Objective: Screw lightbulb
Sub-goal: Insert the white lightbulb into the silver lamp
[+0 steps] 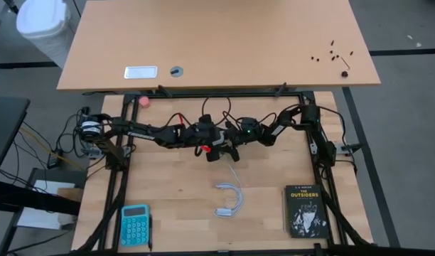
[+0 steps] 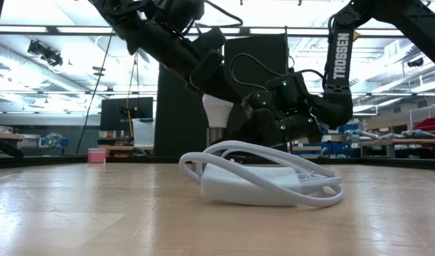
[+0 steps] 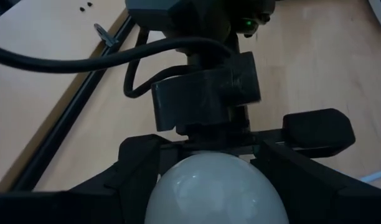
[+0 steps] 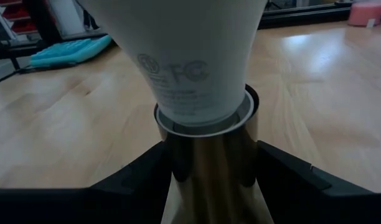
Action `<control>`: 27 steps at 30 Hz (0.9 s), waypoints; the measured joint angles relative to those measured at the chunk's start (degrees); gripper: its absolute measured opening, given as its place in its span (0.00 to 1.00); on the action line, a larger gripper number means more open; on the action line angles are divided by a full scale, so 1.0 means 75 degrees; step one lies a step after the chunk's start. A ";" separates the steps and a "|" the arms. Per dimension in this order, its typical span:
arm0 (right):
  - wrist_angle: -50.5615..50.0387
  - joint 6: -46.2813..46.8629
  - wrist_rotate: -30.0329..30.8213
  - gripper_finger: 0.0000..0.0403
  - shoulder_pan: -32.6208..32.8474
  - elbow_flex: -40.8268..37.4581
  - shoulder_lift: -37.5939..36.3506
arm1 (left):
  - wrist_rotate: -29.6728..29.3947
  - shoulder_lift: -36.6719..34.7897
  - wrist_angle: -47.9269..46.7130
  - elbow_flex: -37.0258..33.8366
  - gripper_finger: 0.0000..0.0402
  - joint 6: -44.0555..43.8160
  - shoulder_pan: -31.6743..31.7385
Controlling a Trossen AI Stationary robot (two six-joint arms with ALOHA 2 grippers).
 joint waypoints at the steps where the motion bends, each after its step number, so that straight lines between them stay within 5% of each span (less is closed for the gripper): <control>1: 0.0003 0.0031 0.0000 0.57 -0.0001 0.0000 0.0000 | -0.0013 0.0000 0.0021 -0.0024 0.68 -0.0057 0.0000; 11: 0.0070 0.0070 0.0182 0.56 0.0102 -0.0009 0.0000 | -0.0085 0.0006 0.0210 -0.0151 0.68 -0.0156 -0.0006; 16: 0.0122 0.0039 0.0665 0.46 0.0288 -0.0007 0.0000 | -0.0117 0.0009 0.0200 -0.0157 0.68 -0.0250 -0.0006; 27: 0.0120 0.0796 0.2879 0.52 0.1029 -0.0003 -0.0003 | -0.0295 0.0003 0.0057 -0.0157 0.68 -0.0448 -0.0012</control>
